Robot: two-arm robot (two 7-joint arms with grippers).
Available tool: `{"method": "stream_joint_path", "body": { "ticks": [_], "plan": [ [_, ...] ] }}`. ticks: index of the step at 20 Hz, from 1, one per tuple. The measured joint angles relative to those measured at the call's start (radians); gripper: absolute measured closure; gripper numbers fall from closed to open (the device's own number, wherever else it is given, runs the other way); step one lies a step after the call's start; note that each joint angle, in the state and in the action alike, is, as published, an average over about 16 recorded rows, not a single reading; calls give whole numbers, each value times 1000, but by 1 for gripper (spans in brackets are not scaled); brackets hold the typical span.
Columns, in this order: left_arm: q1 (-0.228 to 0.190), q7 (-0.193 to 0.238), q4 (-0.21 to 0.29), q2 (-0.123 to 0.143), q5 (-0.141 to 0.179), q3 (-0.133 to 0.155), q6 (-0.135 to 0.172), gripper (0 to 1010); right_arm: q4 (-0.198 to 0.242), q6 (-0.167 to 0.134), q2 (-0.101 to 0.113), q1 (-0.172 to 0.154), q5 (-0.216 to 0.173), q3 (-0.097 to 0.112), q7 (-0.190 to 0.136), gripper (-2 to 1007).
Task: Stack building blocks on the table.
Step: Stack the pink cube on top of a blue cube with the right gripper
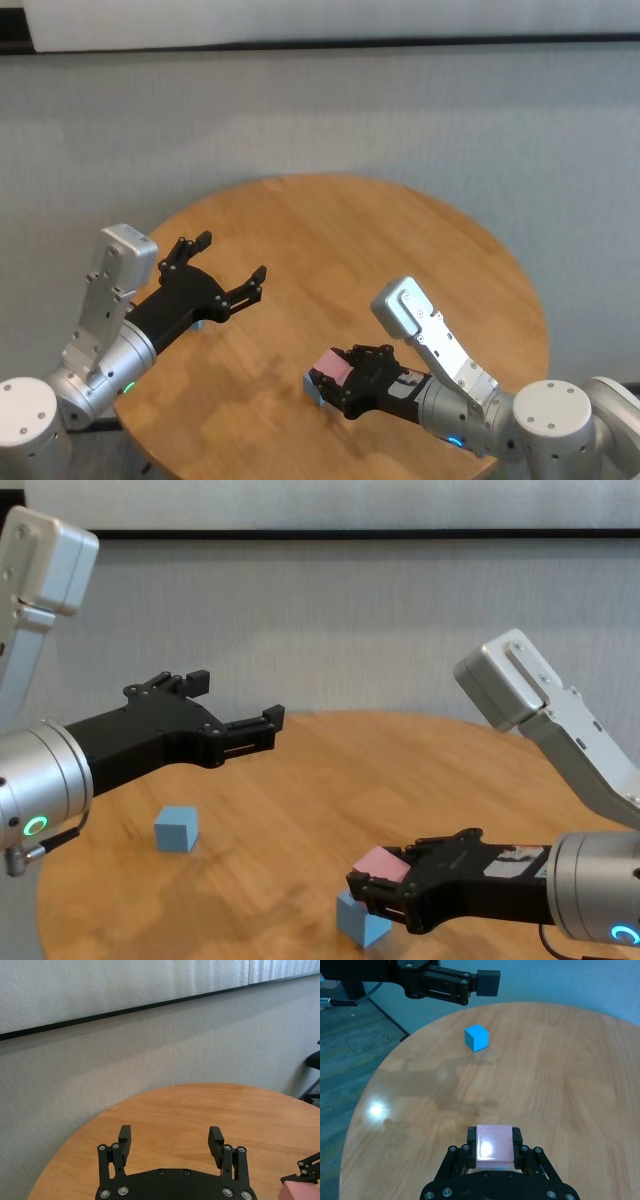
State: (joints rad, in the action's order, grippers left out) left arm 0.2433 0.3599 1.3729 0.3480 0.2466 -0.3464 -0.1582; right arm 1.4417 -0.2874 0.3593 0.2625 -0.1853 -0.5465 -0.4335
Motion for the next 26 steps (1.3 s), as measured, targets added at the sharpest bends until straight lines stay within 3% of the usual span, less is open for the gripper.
{"method": "stream_joint_path", "body": {
  "ticks": [26],
  "plan": [
    [0,0,0,0,0,0,0,9,-14,-5,-30,-14,4,28,6,641]
  ]
}}
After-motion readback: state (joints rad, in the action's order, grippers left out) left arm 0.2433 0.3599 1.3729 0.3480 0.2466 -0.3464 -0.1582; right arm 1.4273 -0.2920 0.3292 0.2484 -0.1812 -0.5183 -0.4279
